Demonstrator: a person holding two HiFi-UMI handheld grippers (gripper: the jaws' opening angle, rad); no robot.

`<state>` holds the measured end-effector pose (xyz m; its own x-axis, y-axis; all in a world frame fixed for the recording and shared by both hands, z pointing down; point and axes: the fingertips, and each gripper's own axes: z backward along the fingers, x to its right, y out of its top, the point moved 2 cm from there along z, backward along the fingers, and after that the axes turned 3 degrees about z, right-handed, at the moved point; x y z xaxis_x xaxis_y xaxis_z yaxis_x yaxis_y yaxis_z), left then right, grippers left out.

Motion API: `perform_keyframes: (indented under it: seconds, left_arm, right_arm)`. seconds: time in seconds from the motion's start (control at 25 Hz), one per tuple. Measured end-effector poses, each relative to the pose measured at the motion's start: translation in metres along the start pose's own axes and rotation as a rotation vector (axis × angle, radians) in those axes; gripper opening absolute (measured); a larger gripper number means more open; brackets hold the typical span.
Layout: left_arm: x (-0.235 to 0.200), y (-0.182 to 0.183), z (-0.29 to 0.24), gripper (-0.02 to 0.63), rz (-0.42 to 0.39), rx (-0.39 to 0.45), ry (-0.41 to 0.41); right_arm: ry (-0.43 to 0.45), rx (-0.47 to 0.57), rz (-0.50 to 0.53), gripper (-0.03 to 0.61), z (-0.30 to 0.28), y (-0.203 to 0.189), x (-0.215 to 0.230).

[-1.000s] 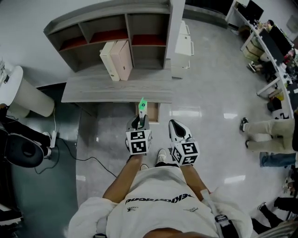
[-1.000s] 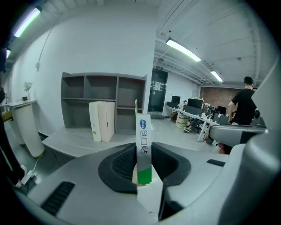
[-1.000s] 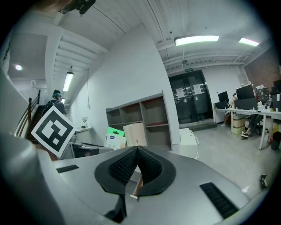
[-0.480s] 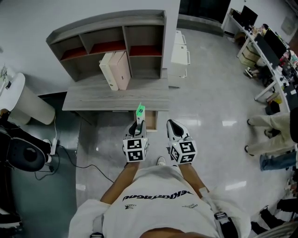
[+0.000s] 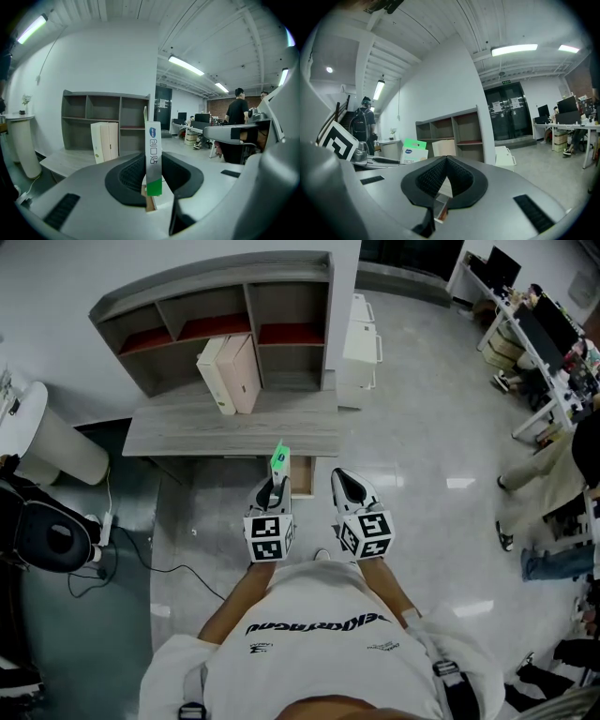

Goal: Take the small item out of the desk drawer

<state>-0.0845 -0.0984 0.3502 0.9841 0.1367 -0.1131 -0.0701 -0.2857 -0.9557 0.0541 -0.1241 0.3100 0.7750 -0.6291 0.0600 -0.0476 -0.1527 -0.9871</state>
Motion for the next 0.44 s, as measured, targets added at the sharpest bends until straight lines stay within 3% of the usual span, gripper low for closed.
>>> perform_keyframes:
  seconds: [0.44]
  left_arm:
    - [-0.003,0.002,-0.013,0.104,0.018,0.031,-0.003]
  right_arm:
    - [0.014,0.005,0.002,0.032,-0.016,-0.001,0.008]
